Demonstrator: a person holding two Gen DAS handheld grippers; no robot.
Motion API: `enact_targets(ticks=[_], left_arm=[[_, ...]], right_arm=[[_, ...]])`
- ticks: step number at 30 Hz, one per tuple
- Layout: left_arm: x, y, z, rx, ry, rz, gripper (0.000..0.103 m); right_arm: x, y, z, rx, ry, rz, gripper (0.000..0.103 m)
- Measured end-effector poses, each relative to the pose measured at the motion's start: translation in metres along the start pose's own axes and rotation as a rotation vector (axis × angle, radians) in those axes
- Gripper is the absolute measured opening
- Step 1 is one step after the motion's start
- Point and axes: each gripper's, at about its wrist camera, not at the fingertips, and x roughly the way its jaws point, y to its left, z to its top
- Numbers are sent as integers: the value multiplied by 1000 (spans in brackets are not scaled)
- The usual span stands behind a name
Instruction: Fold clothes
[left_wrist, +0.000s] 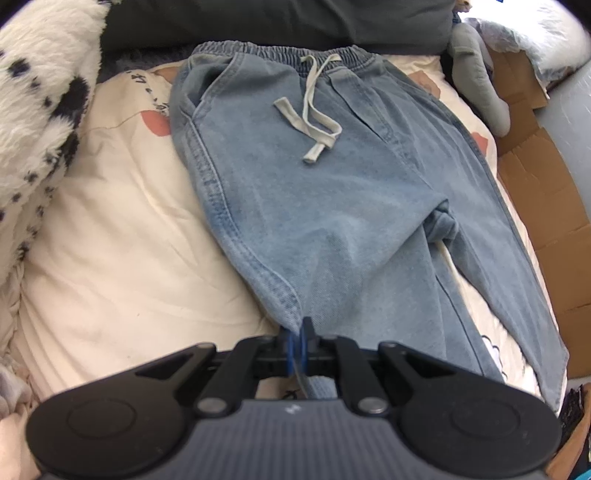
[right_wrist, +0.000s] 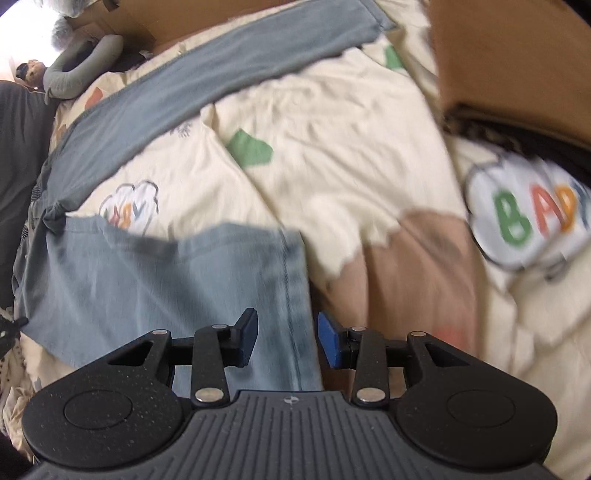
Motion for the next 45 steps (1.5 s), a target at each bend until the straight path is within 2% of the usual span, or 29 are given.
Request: enact_targets(ticks=[13,22,24,25,26,28,36,39,45], left_arm=[[-5,0,7,60,36,13,4],[8,2,2,41,59,34,4],[9,4,2,36,61,33,4],[10,4,2,33,61,33,4],[9,4,2,32,61,32,4],[8,4,2,36,61,30,4],[0,2,6,48,61,13,4],[-3,1,6,48,62,6,4],[-12,2,8,48,63,-9,4]], right_arm=[[43,16,28,-95,-12,-26,43],[69,25,34,-129,22,-71,44],[69,26,34,-131,21,-74,37],[68,27,33,-138,18,-90,25],[67,27,33,-145,15,-104,17],[60,22,32,-118,5,-91,15],[8,7,24,-90,-57,-182,13],[-12,-3,16,-56,-65,-168,12],[-37,4,1,-51,-79,-188,12]])
